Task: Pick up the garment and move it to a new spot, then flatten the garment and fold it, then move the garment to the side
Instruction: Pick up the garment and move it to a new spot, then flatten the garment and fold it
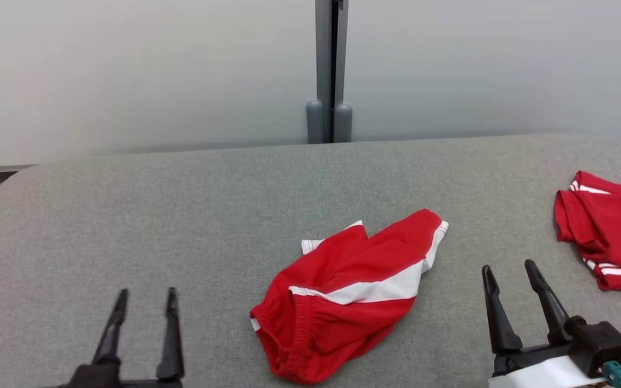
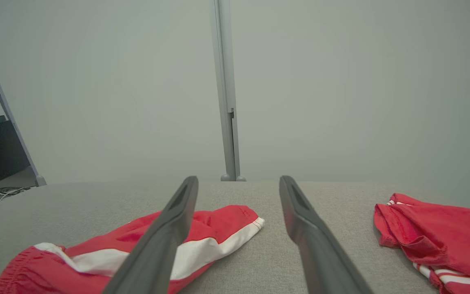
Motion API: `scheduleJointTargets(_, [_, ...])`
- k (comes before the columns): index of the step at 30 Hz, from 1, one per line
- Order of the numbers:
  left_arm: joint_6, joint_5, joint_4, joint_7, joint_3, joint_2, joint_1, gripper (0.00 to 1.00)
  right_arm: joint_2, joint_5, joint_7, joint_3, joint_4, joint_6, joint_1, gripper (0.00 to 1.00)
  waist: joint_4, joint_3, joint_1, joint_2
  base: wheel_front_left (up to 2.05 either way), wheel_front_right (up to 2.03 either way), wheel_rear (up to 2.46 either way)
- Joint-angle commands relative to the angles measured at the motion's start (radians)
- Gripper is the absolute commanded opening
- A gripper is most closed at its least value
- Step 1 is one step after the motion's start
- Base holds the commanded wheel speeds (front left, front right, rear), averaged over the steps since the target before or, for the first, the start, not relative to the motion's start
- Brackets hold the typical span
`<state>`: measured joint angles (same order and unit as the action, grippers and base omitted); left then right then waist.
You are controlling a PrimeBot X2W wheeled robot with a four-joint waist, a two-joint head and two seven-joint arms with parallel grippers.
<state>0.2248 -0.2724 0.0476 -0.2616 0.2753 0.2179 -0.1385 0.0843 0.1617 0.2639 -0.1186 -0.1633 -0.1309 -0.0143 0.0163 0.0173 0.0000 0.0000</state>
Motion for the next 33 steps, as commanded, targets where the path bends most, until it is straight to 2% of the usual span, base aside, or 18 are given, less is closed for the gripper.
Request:
scheduleJointTargets(1, [0.035,0.01,0.01,-0.004,-0.048,-0.032,-0.024,1.0,0.0,-0.004,0.0,-0.002,0.006,0.001,-0.013,1.0,0.012,0.022,0.0,0.0,0.0,0.0,0.0])
scheduleJointTargets(4, [0.055,-0.001,0.021,-0.004,-0.125,-0.099,-0.076,1.0,-0.002,-0.006,0.0,0.0,0.013,0.001,-0.036,1.0,0.017,0.036,0.0,0.0,0.0,0.0,0.0])
scheduleJointTargets(9, [0.007,0.019,-0.045,-0.003,-0.156,-0.146,-0.135,1.0,-0.006,-0.013,0.0,-0.002,0.002,0.001,-0.069,1.0,0.023,0.052,0.0,0.0,0.0,0.0,0.0])
scheduleJointTargets(12, [-0.022,0.036,-0.084,-0.003,-0.156,-0.154,-0.131,1.0,-0.01,-0.012,0.0,0.0,0.0,0.001,-0.083,1.0,0.028,0.056,0.0,0.0,0.0,0.0,0.0])
scheduleJointTargets(19, [-0.054,0.106,-0.113,-0.003,-0.156,-0.159,-0.111,1.0,-0.016,-0.012,0.0,-0.004,-0.009,0.001,-0.069,1.0,0.034,0.06,0.0,0.0,0.0,0.0,0.0])
scheduleJointTargets(33, [-0.075,0.189,-0.052,-0.003,-0.156,-0.164,-0.096,1.0,-0.019,-0.012,0.0,-0.004,-0.02,0.001,-0.076,1.0,0.038,0.056,0.0,0.0,0.0,0.0,0.0])
